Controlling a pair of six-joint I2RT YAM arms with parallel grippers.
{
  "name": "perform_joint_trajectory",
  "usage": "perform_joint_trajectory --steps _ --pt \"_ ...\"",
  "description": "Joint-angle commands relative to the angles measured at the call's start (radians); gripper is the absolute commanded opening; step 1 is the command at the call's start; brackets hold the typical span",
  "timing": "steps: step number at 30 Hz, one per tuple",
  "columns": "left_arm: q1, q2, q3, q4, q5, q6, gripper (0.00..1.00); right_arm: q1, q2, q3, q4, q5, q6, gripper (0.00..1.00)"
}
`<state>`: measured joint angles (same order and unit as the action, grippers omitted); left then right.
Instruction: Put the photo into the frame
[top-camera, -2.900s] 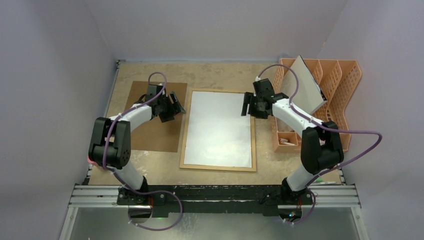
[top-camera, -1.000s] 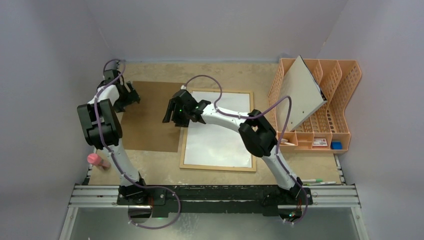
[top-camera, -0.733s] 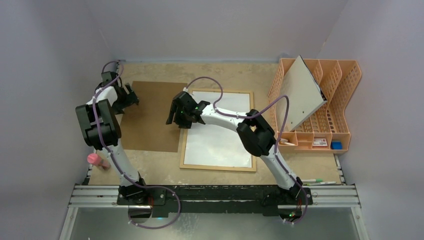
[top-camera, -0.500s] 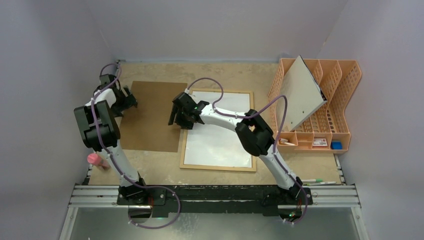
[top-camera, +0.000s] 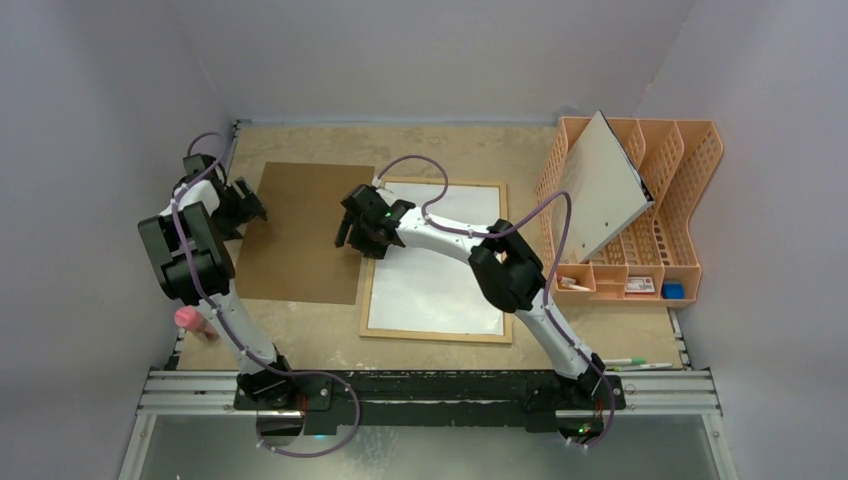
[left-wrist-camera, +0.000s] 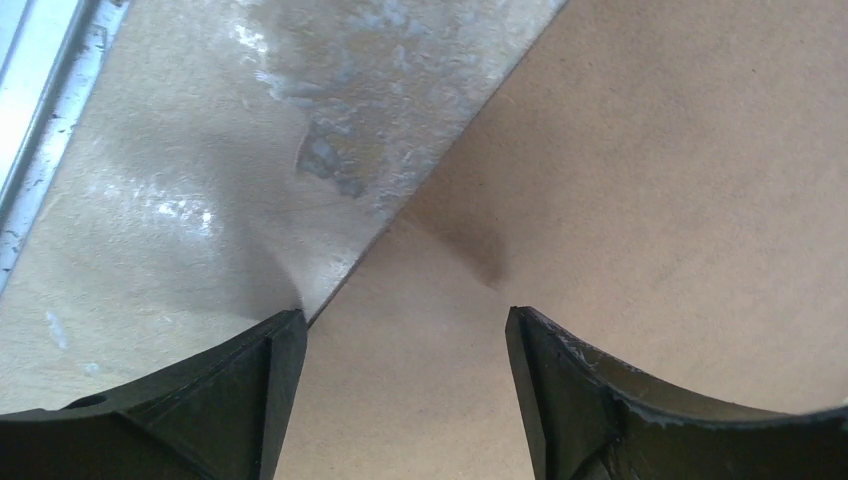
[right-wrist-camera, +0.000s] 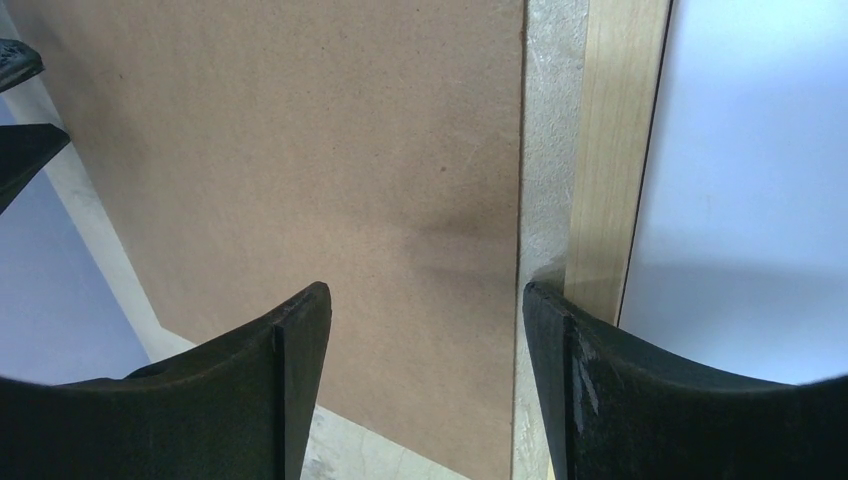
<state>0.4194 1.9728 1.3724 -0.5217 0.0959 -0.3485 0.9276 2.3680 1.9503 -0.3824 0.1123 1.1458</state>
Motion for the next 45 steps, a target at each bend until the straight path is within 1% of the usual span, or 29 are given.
perform_joint_trajectory --steps 1,4,8,14,21,28,37,40,45 --pt "0.027 0.041 0.018 -0.061 0.219 -0.033 0.73 -0.001 0.044 0.012 -0.057 -0.031 0.022 0.73" --pt "0.033 0.073 0.027 -0.093 0.287 -0.037 0.69 -0.002 0.05 0.006 -0.013 -0.087 0.012 0.73" --pt "0.033 0.092 0.018 -0.12 0.308 -0.039 0.65 -0.004 0.04 -0.025 0.071 -0.153 0.0 0.73" --pt "0.033 0.078 -0.002 -0.143 0.251 -0.035 0.65 -0.016 -0.004 -0.077 0.242 -0.244 -0.026 0.69" --pt "0.033 0.07 -0.013 -0.152 0.185 -0.035 0.65 -0.042 -0.126 -0.246 0.56 -0.349 0.048 0.66" --pt "0.035 0.072 -0.021 -0.155 0.14 -0.044 0.65 -0.044 -0.186 -0.284 0.705 -0.393 0.063 0.63" --pt "0.038 0.069 -0.049 -0.147 0.129 -0.045 0.65 -0.049 -0.28 -0.403 0.852 -0.383 0.112 0.63" --pt "0.038 0.067 -0.064 -0.136 0.151 -0.048 0.65 -0.052 -0.304 -0.43 0.857 -0.372 0.117 0.63" --pt "0.036 0.07 -0.106 -0.106 0.229 -0.047 0.65 -0.064 -0.356 -0.497 0.84 -0.318 0.103 0.62"
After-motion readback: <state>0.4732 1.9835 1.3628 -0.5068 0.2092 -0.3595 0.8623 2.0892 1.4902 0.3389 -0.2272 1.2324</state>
